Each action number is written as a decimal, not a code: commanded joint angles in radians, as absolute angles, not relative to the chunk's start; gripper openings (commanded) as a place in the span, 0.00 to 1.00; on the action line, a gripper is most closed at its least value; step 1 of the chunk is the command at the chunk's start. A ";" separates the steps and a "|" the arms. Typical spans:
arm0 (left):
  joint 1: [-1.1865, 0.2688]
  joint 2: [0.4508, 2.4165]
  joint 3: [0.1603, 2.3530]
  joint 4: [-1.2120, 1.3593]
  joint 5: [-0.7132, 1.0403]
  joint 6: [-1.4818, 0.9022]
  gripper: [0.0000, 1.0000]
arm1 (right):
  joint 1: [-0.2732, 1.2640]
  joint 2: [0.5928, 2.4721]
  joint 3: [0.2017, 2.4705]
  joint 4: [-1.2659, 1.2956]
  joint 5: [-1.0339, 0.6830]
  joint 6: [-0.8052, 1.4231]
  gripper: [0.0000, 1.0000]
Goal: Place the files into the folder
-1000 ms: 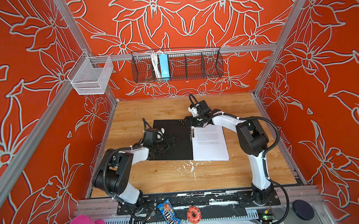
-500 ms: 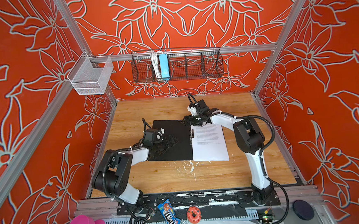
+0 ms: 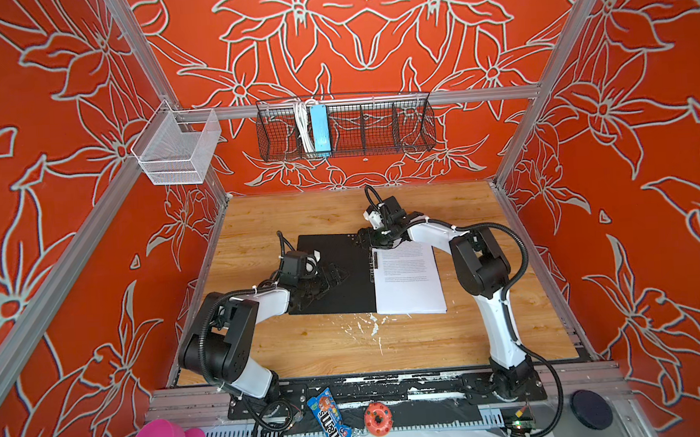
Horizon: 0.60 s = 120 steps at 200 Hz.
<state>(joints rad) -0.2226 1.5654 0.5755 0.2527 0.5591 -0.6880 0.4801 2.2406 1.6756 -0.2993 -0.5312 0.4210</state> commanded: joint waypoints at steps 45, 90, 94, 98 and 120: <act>-0.222 1.663 0.497 -0.055 0.449 -0.692 0.98 | 0.482 2.180 1.674 -0.283 -0.631 0.424 0.84; -0.221 1.661 0.495 -0.054 0.449 -0.692 0.98 | 0.491 2.099 1.624 -0.287 -0.686 0.433 0.84; -0.221 1.661 0.495 -0.052 0.449 -0.692 0.98 | 0.493 2.093 1.622 -0.294 -0.691 0.431 0.84; -0.220 1.661 0.495 -0.052 0.450 -0.693 0.98 | 0.495 2.085 1.615 -0.297 -0.695 0.431 0.83; -0.217 1.655 0.491 -0.052 0.454 -0.692 0.98 | 0.500 2.012 1.531 -0.261 -0.786 0.468 0.83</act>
<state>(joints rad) -0.2222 1.5749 0.5755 0.2531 0.5598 -0.6880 0.4881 2.1052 1.6100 -0.2829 -0.6697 0.4351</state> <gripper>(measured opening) 0.976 0.830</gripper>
